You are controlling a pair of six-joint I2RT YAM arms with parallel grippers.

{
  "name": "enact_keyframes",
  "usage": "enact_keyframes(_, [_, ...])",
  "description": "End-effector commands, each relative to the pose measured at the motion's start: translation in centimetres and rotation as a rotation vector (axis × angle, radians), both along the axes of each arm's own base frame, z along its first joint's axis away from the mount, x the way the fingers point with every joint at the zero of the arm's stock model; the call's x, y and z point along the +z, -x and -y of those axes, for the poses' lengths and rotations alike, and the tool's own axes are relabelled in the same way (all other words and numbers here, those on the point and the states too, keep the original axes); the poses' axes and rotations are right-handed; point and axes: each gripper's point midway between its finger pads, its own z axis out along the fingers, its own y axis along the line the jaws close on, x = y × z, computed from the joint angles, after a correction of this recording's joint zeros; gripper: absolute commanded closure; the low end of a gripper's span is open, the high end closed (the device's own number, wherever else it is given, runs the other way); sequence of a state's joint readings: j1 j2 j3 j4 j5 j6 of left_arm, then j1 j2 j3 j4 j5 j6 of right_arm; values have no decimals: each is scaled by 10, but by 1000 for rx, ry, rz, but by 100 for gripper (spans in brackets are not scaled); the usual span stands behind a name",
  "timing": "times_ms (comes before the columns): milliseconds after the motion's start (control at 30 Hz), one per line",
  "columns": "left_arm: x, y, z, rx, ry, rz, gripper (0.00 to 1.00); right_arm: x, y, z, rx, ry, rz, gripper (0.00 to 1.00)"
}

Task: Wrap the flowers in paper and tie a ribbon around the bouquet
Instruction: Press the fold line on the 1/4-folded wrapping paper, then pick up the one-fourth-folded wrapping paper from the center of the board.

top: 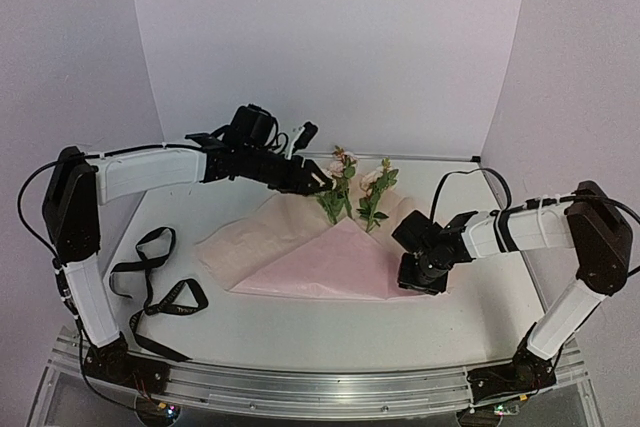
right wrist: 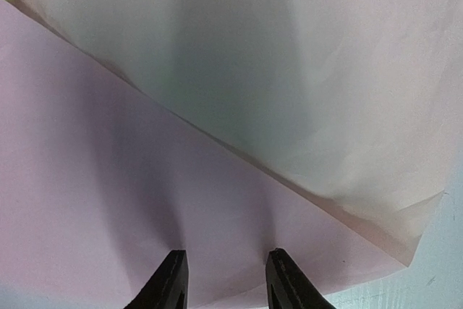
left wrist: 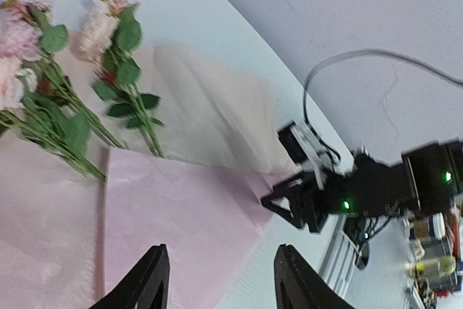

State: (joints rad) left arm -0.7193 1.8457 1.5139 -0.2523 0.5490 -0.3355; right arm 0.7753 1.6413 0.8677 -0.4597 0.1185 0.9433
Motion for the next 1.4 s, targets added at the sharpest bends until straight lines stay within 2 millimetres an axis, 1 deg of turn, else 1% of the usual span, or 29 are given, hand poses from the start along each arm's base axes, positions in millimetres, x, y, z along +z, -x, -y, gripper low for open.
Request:
enact_keyframes(0, [-58, 84, 29, -199, -69, -164, 65, 14, -7, 2, -38, 10, 40, 61])
enact_keyframes(67, [-74, 101, 36, -241, -84, -191, 74, 20, -9, 2, -49, 4, 53, 61])
enact_keyframes(167, [-91, 111, 40, -274, -77, -241, 80, 29, -11, 2, -66, -15, 75, 60])
enact_keyframes(333, [-108, 121, 49, -331, -66, -295, 84, 45, -9, 5, -99, -51, 101, 56])
enact_keyframes(433, [-118, 121, 53, -331, -75, -311, 85, 50, 0, 13, -130, -77, 108, 50])
enact_keyframes(500, [-127, 118, 55, -319, -91, -320, 86, 50, 9, 21, -157, -97, 106, 44])
enact_keyframes(633, [-141, 111, 58, -292, -120, -329, 87, 43, 26, 35, -204, -124, 92, 35])
enact_keyframes(700, [-147, 107, 59, -277, -135, -332, 87, 39, 31, 37, -216, -140, 86, 31])
enact_keyframes(867, [-154, 99, 62, -259, -163, -324, 88, 23, 33, 34, -257, -219, 94, 29])
enact_keyframes(933, [-156, 97, 63, -252, -170, -322, 88, 15, 32, 34, -276, -249, 111, 29])
enact_keyframes(967, [-157, 96, 64, -250, -173, -322, 88, 13, 28, 31, -295, -287, 134, 29])
enact_keyframes(1033, [-159, 94, 64, -248, -180, -322, 88, 2, 26, 34, -335, -330, 163, 28])
enact_keyframes(1067, [-159, 93, 65, -246, -182, -320, 88, 2, 21, 33, -359, -372, 197, 28])
enact_keyframes(1133, [-162, 92, 65, -243, -191, -321, 88, -4, 19, 40, -392, -401, 246, 29])
enact_keyframes(1200, [-164, 91, 65, -242, -198, -321, 88, -3, 15, 43, -413, -431, 292, 30])
enact_keyframes(1367, [-168, 88, 67, -237, -208, -318, 88, -8, 19, 56, -462, -444, 336, 38])
